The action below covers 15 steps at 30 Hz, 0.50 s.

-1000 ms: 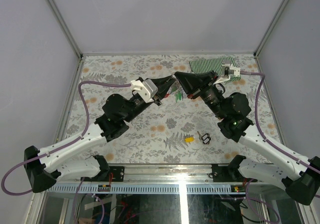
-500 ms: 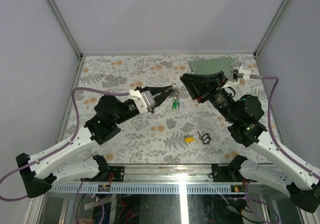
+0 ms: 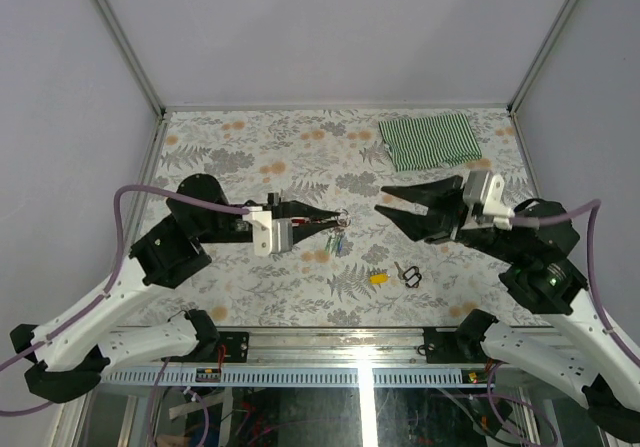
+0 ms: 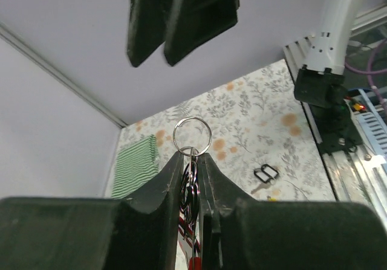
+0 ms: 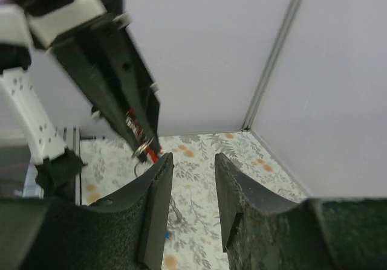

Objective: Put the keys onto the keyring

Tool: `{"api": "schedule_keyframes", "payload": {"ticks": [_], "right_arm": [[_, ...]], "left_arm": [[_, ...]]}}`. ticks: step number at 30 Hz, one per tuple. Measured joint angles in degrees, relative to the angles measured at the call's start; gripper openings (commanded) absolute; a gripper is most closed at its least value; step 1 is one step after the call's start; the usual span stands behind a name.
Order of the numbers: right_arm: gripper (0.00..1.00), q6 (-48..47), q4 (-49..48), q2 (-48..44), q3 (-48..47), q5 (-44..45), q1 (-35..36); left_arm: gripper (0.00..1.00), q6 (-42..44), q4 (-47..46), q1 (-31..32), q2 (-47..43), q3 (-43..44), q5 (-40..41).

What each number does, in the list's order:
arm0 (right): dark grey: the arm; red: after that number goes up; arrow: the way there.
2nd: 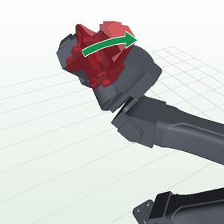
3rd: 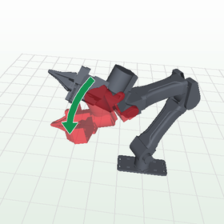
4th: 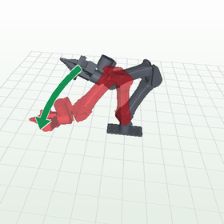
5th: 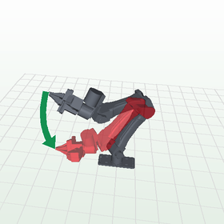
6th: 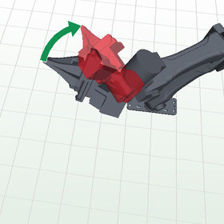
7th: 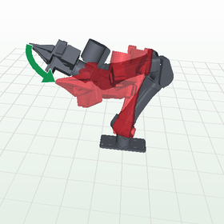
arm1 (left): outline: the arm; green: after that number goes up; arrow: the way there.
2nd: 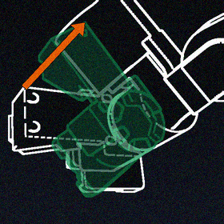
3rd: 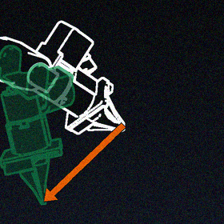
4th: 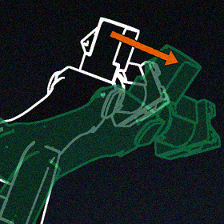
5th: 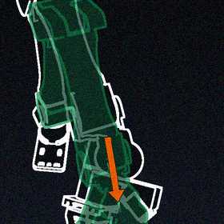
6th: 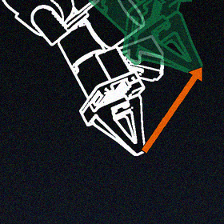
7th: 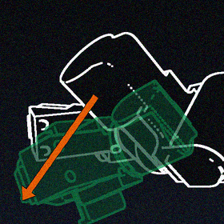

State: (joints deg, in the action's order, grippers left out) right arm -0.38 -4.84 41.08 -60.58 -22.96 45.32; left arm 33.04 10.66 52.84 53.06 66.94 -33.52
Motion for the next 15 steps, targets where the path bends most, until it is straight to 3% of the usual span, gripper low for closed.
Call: {"api": "schedule_keyframes", "payload": {"ticks": [10, 15], "right_arm": [[0.44, -21.5, 8.9, -0.4, 1.0, -11.3, 0.0], [0.44, -30.4, 9.7, 1.1, 1.3, -13.5, 0.0]], "left_arm": [[0.0, -4.2, 6.2, -18.0, 8.6, 5.5, -28.7], [0.0, -7.1, 6.2, -20.9, 12.5, 7.2, -38.7]]}}
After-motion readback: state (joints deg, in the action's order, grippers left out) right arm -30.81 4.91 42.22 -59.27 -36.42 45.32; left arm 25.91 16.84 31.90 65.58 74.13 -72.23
